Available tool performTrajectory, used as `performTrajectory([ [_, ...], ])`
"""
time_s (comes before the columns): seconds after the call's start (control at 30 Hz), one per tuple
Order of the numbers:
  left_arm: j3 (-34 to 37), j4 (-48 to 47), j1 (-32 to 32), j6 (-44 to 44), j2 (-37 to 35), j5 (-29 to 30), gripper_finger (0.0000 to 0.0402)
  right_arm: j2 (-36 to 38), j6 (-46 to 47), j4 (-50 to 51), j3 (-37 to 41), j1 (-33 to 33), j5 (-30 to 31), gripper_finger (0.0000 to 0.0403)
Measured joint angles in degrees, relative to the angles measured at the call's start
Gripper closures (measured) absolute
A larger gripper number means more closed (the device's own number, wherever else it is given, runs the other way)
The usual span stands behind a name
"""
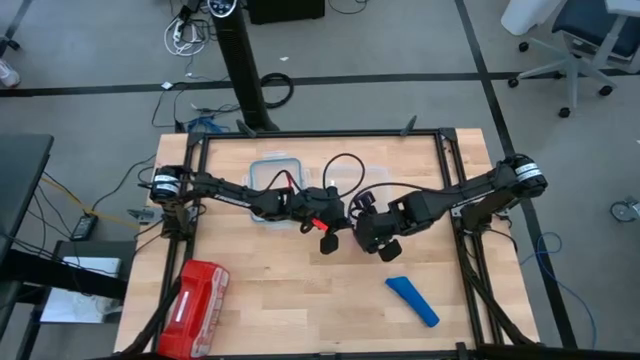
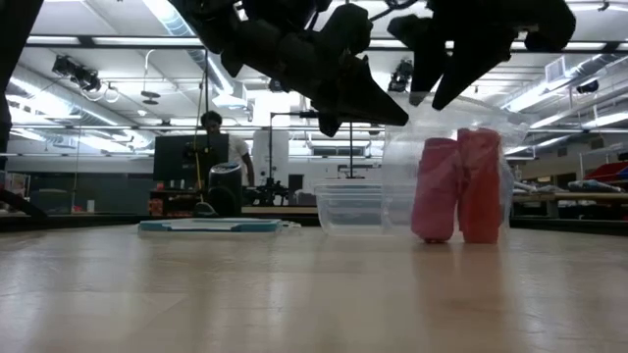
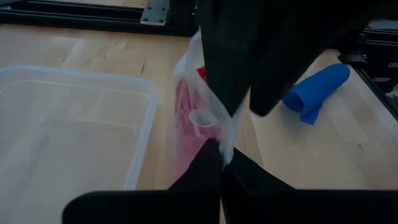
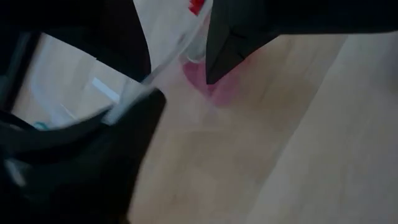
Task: Roll bandage
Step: Put the blue bandage into the transparent zip bag
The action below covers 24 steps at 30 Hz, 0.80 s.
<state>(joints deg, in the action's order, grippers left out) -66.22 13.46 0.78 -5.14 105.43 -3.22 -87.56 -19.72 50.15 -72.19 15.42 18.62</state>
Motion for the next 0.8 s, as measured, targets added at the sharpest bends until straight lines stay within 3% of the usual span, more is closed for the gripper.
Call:
performTrajectory([
  [0.27, 0.00, -0.20, -0.02, -0.01, 0.00, 0.11, 0.0402, 1.47, 10.67, 4.46, -3.79, 2.63, 0.63, 0.0252],
  [0.57, -0.02, -0.53, 0.00, 0.21, 0.00, 0.12, 0.0401, 1.48, 39.01, 13.16, -3.91, 8.94, -11.63, 0.0252],
  [0.8, -0.02, -0.51, 0.00, 0.65, 0.00, 0.20, 0.0401, 1.48, 66.48, 10.56, -2.86, 13.87, -21.75, 0.0252],
])
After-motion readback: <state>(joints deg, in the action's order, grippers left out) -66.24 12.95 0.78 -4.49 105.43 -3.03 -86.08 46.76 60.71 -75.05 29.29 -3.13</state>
